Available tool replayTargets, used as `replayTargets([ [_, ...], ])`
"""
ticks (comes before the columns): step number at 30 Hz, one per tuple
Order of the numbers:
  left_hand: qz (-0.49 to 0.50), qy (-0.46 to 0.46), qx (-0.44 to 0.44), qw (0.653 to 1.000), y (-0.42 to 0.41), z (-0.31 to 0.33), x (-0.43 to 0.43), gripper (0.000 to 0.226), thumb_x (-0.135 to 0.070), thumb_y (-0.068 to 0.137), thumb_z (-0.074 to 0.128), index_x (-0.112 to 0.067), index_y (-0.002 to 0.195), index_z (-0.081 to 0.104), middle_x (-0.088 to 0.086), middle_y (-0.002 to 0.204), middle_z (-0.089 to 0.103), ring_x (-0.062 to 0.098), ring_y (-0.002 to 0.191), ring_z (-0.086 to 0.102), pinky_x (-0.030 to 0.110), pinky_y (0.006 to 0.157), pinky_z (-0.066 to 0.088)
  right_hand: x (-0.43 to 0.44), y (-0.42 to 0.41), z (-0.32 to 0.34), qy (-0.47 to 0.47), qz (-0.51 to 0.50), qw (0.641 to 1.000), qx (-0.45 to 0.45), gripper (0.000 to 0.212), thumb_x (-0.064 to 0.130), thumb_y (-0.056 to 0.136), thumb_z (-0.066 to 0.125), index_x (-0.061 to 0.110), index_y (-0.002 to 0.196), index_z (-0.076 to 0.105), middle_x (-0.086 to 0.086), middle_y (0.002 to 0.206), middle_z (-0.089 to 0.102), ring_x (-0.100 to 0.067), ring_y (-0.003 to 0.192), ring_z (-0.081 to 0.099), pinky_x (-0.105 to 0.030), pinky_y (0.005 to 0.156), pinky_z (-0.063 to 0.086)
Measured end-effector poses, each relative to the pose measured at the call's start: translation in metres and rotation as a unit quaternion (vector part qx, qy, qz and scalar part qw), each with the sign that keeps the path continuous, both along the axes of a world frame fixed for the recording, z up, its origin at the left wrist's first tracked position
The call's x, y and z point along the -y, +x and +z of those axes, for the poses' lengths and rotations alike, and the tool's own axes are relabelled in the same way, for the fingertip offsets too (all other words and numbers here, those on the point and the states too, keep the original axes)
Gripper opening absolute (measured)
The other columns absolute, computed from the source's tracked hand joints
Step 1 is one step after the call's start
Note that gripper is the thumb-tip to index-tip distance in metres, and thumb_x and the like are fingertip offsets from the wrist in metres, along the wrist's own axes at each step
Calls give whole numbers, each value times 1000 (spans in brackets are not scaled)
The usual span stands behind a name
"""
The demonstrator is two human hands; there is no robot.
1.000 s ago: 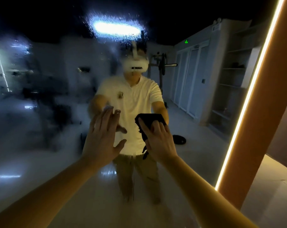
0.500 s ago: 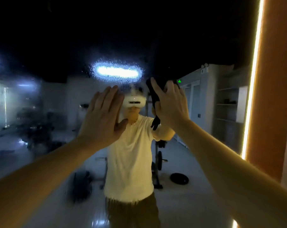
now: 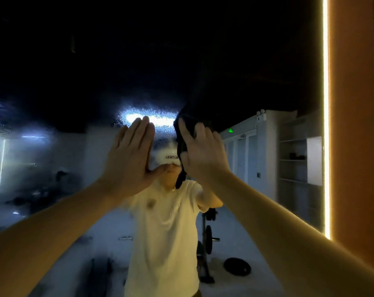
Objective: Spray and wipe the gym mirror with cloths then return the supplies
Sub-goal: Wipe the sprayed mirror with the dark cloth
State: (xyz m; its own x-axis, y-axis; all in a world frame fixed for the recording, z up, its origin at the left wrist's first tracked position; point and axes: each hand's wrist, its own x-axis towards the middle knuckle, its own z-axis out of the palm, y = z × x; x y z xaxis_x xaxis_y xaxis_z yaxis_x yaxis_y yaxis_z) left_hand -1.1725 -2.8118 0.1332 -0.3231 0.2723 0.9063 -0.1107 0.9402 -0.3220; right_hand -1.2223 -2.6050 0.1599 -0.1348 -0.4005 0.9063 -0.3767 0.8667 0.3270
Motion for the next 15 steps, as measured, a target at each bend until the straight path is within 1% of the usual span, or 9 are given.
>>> replayTargets([
  [1,4,-4,0,1000,0,1,2,108,-83,96,14,2,162,24,21,170,20,36,159,17,53,127,18,-7,-2,-2,23,-2,1000,-4,74,35,93,51,17,161,27,-14,119,47,-31,102,52,-41,85,42],
  [2,7,-9,3,1000,1,2,3,108,-83,95,14,2,162,24,21,170,20,36,158,18,53,127,19,-19,-3,3,19,-1,1000,5,73,34,95,50,18,161,26,-14,120,47,-31,104,52,-41,86,43],
  [5,16,-21,13,1000,1,4,9,108,-84,95,13,1,162,24,20,170,20,35,158,19,53,127,19,-58,-10,28,-95,21,994,48,65,31,101,47,18,162,26,-18,127,41,-34,110,49,-45,91,47],
  [7,19,-25,16,999,0,4,12,108,-84,95,15,0,162,23,20,170,19,35,158,19,52,128,18,-73,-14,38,-155,37,987,28,57,28,105,46,13,158,34,-20,134,37,-35,115,48,-47,92,51],
  [8,17,-26,17,999,0,5,12,108,-83,95,17,0,162,23,20,170,20,35,158,20,52,128,18,-75,-17,39,-163,26,986,9,53,26,105,47,10,156,38,-22,139,36,-37,119,47,-48,95,52],
  [10,9,-27,13,1000,-1,5,13,107,-82,95,23,1,162,25,20,170,22,35,157,21,50,128,18,-71,-25,40,-136,-17,990,-36,50,23,104,49,5,150,44,-22,148,35,-40,126,44,-52,104,47],
  [12,7,-38,15,999,0,6,15,105,-80,95,28,1,161,26,20,169,22,36,157,22,50,127,19,-59,-27,41,-96,-53,992,-57,51,29,105,44,4,150,42,-22,156,32,-41,133,40,-54,112,38],
  [14,1,-58,13,998,1,9,22,102,-76,94,32,1,160,28,20,169,23,36,156,24,49,126,20,-36,-28,43,-68,-53,995,-50,61,41,109,33,3,157,32,-22,165,24,-43,147,31,-55,122,26],
  [15,-4,-69,14,998,2,11,27,101,-75,94,33,1,160,30,20,169,24,36,155,25,49,125,21,-21,-27,44,-59,-40,997,-38,69,50,109,27,4,160,25,-21,169,16,-42,153,22,-55,126,19],
])
